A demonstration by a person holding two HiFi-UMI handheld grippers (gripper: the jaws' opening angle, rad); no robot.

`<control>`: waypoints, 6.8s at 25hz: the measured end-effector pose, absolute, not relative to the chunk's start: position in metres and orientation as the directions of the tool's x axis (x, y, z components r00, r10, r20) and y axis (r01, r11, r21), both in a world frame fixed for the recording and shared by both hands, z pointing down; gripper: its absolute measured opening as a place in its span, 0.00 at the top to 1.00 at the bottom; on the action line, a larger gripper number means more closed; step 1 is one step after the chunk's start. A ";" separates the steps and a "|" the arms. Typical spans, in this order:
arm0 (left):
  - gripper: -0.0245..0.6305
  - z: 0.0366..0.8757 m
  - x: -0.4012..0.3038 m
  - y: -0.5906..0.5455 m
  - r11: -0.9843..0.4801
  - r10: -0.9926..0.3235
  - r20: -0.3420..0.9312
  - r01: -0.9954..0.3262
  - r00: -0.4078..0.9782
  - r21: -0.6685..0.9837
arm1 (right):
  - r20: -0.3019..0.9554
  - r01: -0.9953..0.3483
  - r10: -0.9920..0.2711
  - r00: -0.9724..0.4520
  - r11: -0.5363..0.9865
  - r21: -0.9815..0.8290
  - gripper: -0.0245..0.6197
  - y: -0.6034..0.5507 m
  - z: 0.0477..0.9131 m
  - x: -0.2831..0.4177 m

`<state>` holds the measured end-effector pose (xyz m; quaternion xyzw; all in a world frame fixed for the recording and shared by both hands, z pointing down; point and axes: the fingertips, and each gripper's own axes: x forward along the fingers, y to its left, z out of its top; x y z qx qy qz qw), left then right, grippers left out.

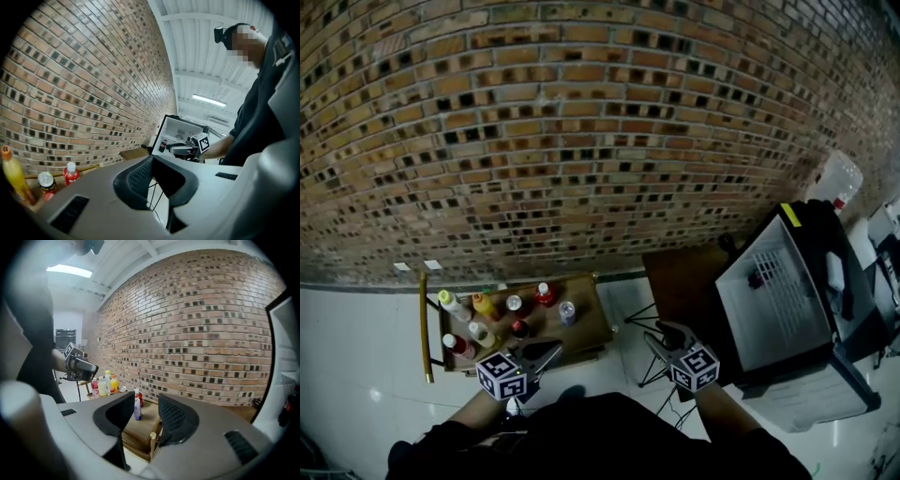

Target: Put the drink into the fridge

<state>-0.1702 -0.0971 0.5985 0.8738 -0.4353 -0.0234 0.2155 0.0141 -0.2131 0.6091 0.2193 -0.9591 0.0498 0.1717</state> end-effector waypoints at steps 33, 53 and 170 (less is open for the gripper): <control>0.97 0.678 -0.322 -0.028 -0.212 -0.914 0.234 -0.882 0.331 0.420 | 0.653 -0.100 -0.033 -0.756 0.993 -0.066 0.26 -0.236 0.849 -0.239; 0.97 0.684 -0.321 -0.039 -0.202 -0.894 0.282 -0.876 0.348 0.438 | 0.651 -0.021 0.015 -0.759 0.999 -0.047 0.58 -0.236 0.872 -0.260; 0.97 0.498 0.101 -0.259 -0.913 -0.365 0.121 -0.380 0.923 0.148 | 0.258 -0.980 -0.962 0.086 -0.036 0.195 0.41 -0.419 0.510 0.433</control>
